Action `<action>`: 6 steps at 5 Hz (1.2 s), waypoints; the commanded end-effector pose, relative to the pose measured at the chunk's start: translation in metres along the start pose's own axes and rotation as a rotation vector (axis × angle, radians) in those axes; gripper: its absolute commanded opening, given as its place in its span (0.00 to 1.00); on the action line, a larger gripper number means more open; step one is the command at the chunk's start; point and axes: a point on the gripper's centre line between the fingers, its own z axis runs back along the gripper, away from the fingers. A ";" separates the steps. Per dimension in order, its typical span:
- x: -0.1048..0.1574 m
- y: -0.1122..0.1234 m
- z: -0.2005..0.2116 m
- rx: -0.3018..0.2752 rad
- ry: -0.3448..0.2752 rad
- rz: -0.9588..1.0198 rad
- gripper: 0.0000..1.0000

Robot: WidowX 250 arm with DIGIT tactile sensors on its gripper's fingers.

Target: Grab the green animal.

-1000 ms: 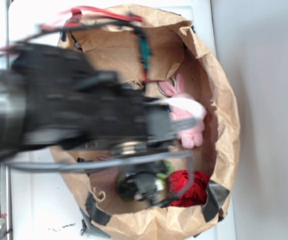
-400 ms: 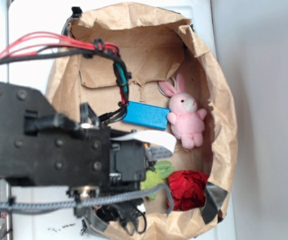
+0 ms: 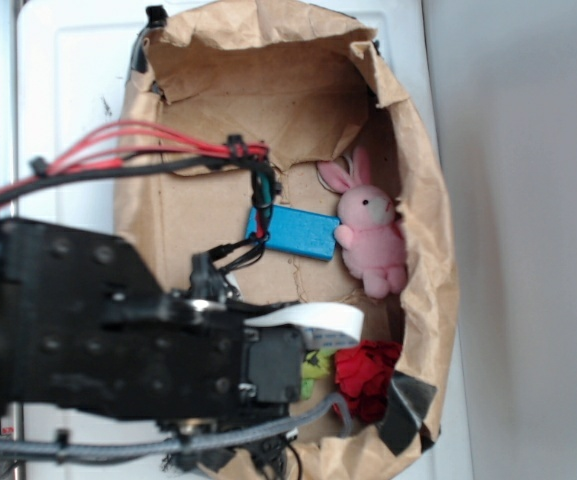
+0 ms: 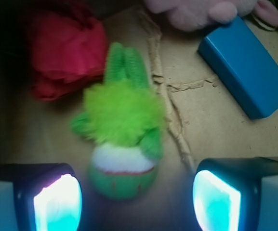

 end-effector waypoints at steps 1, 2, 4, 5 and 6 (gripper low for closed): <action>0.013 -0.002 -0.013 0.016 -0.033 -0.009 1.00; 0.022 -0.005 -0.027 0.041 -0.036 -0.025 1.00; 0.014 0.004 -0.032 0.072 -0.055 -0.022 0.00; 0.037 0.018 -0.009 0.026 -0.047 -0.040 0.00; 0.042 0.029 0.031 -0.018 -0.096 -0.048 0.00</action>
